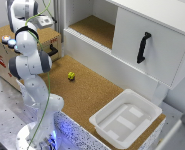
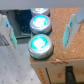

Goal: Switch off the green light

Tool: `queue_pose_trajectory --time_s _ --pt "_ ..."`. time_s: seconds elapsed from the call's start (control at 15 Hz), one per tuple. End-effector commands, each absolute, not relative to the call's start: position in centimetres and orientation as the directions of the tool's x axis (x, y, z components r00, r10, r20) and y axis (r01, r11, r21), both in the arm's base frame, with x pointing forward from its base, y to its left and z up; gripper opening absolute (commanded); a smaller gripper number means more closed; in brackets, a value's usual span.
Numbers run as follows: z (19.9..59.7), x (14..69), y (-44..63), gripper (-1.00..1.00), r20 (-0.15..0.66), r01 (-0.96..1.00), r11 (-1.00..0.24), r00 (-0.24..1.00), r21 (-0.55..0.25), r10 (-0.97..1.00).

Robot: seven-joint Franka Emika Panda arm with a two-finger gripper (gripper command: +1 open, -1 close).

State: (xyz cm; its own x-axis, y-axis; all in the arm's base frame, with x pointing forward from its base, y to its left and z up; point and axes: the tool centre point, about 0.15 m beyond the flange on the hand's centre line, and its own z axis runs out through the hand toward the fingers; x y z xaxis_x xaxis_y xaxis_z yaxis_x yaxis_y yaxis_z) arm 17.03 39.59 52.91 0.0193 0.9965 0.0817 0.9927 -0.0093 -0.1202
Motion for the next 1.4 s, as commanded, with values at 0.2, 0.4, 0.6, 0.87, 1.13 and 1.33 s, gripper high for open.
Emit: queue_pose_trajectory --time_s 0.2,0.4,0.6,0.87,1.13,1.33 --pt "52.8 12.1 43.3 -1.00 0.213 0.986 -0.165 0.164 -0.015 0.963" --pt "51.7 12.0 43.7 -1.00 0.197 0.987 -0.155 0.162 -0.051 0.967" --pt "50.8 12.6 44.0 -1.00 0.189 0.984 -0.162 0.173 -0.069 0.967" --pt "49.3 14.1 44.4 -1.00 0.168 0.985 -0.147 0.161 -0.090 0.973" --pt "47.3 15.3 45.2 -1.00 0.148 0.982 -0.141 0.159 -0.129 0.976" --pt "45.2 16.2 45.6 -1.00 0.111 0.976 -0.156 0.174 -0.154 0.979"
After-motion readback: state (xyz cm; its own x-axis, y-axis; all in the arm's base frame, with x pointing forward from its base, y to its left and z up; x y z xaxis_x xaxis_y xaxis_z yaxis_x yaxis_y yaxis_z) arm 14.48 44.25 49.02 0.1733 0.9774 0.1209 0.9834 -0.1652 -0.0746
